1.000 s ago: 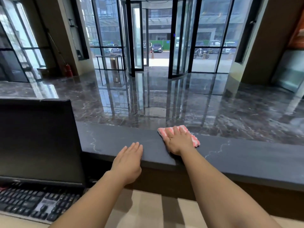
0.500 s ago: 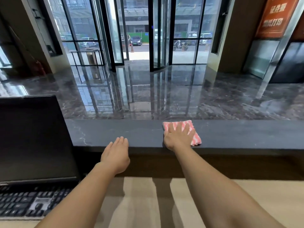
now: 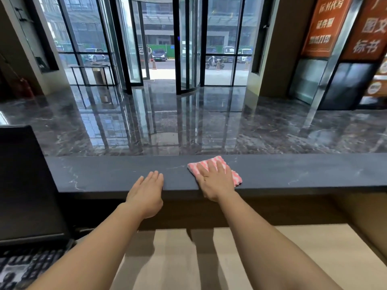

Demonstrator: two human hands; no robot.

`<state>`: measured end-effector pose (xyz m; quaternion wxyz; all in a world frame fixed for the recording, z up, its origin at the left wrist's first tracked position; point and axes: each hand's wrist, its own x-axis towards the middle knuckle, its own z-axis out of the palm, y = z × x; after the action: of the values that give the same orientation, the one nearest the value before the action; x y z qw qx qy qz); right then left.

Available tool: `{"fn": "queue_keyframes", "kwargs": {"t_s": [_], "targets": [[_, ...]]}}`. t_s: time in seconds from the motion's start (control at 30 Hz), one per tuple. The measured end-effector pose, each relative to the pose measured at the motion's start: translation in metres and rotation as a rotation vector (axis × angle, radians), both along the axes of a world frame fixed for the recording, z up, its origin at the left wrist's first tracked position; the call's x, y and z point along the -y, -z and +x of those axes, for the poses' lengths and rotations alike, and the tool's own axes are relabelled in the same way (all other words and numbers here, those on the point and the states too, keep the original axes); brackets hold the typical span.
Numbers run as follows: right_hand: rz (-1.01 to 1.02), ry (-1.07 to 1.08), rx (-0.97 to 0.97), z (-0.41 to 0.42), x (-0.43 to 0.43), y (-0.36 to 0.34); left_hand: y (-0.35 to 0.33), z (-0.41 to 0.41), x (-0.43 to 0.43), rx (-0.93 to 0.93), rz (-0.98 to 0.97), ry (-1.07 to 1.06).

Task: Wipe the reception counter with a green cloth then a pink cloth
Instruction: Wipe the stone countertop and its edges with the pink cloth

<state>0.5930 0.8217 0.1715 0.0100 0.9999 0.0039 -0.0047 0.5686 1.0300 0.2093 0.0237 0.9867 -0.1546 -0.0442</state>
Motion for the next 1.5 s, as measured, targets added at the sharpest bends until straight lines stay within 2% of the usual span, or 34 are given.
{"fn": "queue_keyframes", "kwargs": {"t_s": [0.27,0.37,0.47,0.6,0.8,0.97,1.13,1.23,1.37,1.5], "targets": [[-0.078,0.289,0.009,-0.036,0.140,-0.005,0.002,-0.005,0.058,-0.046,0.018,0.096],[0.012,0.446,-0.031,-0.042,0.159,-0.014,0.005,-0.004,0.057,-0.067,0.023,0.094],[0.119,0.598,-0.015,-0.032,0.139,-0.026,0.005,-0.004,0.054,-0.069,0.019,0.095],[0.108,0.477,-0.048,0.015,0.091,-0.024,0.010,-0.005,0.053,-0.050,-0.003,0.107],[0.115,0.061,-0.139,0.065,-0.016,-0.020,0.002,0.005,0.037,-0.067,0.026,0.163],[0.058,-0.147,-0.146,0.060,-0.008,-0.023,-0.006,0.018,0.026,-0.130,0.065,0.173],[-0.042,0.030,0.018,0.029,0.070,-0.040,-0.005,0.019,0.028,-0.151,0.020,0.164],[0.053,0.263,-0.034,0.016,0.099,-0.039,0.002,0.012,0.020,-0.121,-0.081,0.130],[0.167,0.388,-0.086,0.033,0.072,-0.022,0.014,-0.011,-0.016,0.005,-0.277,-0.006],[0.186,0.237,-0.080,0.046,-0.011,-0.015,0.022,-0.036,-0.059,0.058,-0.376,-0.180]]}}
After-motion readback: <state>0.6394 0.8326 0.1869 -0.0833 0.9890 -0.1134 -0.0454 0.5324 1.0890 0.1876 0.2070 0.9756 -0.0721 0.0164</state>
